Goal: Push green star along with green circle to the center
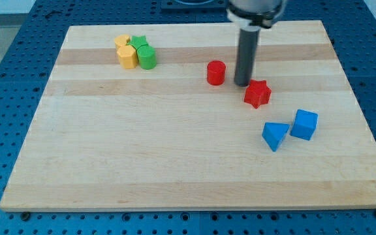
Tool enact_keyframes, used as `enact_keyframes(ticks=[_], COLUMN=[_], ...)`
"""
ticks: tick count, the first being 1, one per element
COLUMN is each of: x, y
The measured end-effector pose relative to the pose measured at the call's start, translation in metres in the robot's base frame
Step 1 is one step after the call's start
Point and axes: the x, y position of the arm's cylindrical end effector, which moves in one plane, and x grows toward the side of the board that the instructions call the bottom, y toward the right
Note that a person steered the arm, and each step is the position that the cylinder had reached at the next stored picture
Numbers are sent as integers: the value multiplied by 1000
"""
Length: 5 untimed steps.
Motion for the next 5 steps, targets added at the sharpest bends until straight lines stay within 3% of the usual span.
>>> enact_keyframes(ticks=[1,2,3,5], x=[4,9,-49,-127], y=[36,36,31,-108])
